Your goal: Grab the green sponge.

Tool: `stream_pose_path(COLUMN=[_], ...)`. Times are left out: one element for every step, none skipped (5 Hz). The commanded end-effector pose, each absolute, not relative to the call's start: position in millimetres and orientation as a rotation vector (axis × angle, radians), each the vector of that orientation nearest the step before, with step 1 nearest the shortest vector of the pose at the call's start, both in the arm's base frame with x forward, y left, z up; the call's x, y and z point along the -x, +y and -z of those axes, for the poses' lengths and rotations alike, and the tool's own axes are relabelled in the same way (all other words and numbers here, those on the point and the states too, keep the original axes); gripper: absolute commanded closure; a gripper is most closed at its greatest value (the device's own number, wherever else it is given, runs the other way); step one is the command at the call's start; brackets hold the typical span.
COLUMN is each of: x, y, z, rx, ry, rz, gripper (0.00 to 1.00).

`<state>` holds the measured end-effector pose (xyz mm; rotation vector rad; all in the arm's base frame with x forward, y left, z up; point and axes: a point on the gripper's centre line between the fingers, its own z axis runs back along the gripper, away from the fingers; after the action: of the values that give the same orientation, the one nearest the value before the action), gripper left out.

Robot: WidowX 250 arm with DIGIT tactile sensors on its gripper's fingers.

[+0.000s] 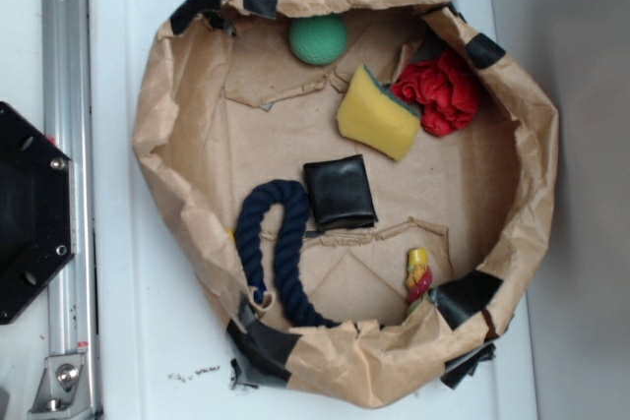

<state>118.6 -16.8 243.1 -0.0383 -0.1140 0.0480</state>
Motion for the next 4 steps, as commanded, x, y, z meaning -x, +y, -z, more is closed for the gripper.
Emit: stream_pose_path(x=[-118.6, -157.9, -193.9, -231.6], y=[-16.8, 2.2, 6.3, 15.2], z=[-243.1, -210.8, -193.4, -165.1], rx=[0.038, -0.037, -0.023, -0.008], ry=[-0.114, -0.135, -0.174, -0.19], rz=[-0.048, -0.048, 0.003, 0.034], gripper=[0.0, 0.0, 0.0, 0.0])
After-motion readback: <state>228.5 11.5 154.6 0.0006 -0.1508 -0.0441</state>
